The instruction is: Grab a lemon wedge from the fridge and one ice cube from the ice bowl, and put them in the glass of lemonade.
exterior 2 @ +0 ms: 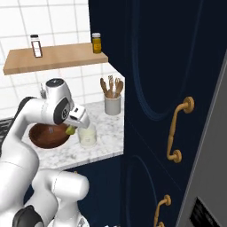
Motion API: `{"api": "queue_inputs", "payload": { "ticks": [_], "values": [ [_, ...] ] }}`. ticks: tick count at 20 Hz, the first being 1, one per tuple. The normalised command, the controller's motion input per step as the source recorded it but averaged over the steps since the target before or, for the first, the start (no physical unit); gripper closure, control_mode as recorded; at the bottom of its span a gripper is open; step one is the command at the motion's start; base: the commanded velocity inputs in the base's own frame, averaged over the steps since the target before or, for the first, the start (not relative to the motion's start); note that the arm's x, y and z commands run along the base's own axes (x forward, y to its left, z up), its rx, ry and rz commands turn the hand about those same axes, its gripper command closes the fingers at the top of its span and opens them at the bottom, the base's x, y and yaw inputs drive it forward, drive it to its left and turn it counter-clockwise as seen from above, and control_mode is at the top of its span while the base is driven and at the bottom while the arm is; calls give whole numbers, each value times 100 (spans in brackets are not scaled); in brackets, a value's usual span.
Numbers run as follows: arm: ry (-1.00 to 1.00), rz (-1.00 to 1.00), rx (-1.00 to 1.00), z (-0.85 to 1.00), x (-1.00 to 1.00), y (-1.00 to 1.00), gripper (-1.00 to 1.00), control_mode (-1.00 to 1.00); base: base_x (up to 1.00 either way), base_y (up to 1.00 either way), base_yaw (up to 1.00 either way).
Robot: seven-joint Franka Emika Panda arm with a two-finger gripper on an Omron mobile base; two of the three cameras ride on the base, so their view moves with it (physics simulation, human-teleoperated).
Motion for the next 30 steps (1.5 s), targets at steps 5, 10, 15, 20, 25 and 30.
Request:
{"api": "queue_inputs", "payload": {
  "ticks": [5,10,15,20,25,30],
  "values": [
    [0,0,-1,-7,52,0,100,-100,0,0,0],
    [0,0,0,-10,40,0,100,-100,0,0,0],
    [0,0,0,-2,24,0,100,-100,0,0,0],
    [2,0,0,0,53,0,100,-100,0,0,0],
    [0,0,0,-7,37,0,100,-100,0,0,0],
    [0,0,0,-35,26,-1,100,-100,0,0,0]
  ]
}}
